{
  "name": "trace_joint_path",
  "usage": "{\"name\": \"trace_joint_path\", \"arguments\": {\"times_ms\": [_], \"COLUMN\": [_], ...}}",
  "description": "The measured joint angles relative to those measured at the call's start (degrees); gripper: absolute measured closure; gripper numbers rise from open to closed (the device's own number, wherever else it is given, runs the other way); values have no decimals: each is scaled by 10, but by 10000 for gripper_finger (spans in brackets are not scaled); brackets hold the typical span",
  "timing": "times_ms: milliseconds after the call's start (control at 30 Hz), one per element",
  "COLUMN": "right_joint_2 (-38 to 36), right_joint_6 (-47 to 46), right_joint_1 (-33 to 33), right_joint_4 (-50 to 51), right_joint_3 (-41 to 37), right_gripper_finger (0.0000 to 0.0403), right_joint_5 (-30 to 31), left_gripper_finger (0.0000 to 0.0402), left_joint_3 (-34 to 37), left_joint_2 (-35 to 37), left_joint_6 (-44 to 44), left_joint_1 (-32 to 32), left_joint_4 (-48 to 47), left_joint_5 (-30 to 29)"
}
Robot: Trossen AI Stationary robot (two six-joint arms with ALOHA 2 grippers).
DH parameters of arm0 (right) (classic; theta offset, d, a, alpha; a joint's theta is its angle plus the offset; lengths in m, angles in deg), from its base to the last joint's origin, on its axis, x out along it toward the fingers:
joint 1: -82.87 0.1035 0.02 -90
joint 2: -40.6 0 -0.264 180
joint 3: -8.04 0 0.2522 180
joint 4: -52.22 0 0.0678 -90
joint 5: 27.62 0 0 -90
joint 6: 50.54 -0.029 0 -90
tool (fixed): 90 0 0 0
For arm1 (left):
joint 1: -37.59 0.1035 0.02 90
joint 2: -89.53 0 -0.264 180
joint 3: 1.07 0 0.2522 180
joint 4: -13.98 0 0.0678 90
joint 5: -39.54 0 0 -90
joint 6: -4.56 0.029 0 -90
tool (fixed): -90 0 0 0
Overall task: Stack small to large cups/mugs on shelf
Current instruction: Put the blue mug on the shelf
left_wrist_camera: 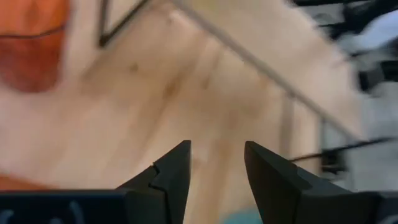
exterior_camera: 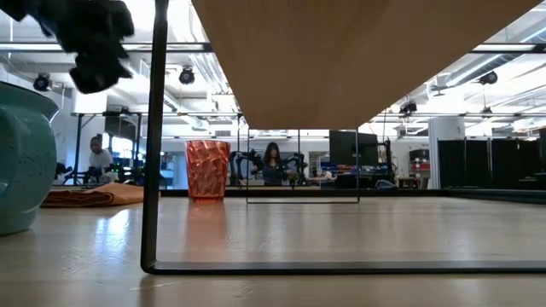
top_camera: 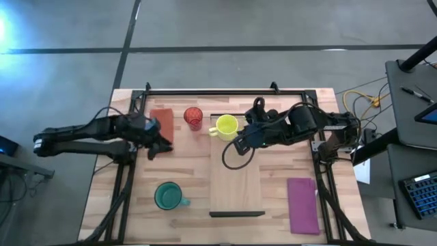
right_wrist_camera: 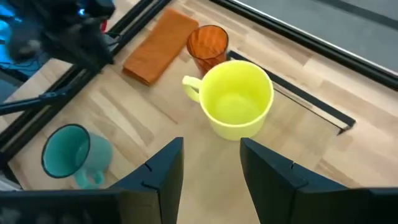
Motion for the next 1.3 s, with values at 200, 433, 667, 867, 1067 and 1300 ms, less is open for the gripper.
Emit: {"name": "trace_joint_path", "arguments": {"times_ms": [200,433,667,867,1067,1300], "right_joint_2": [0,0,1,1,1,1], "right_joint_6": [-1,-19,-43,-60,-62,-59], "right_joint_1": [3,5,4,4,6,8], "right_joint_4": [-2,-1,-1,-2,-2,-3], "right_joint_3": [0,-2,-14,-22,-28,-36], "right_gripper_finger": [252,252,252,252,252,252], "right_joint_5": [5,19,20,25,24,24], "left_gripper_finger": [265,265,265,265,265,265], "left_joint_3": [-24,-33,-24,-25,-37,-72], "left_joint_2": [63,104,41,-43,-55,-114], "left_joint_6": [-120,-186,-155,-160,-250,-288], "left_joint_1": [-73,-182,-242,-326,-445,-516], "left_joint_4": [-64,-113,262,209,-3,-100], "left_joint_5": [60,8,31,47,-124,-344]}}
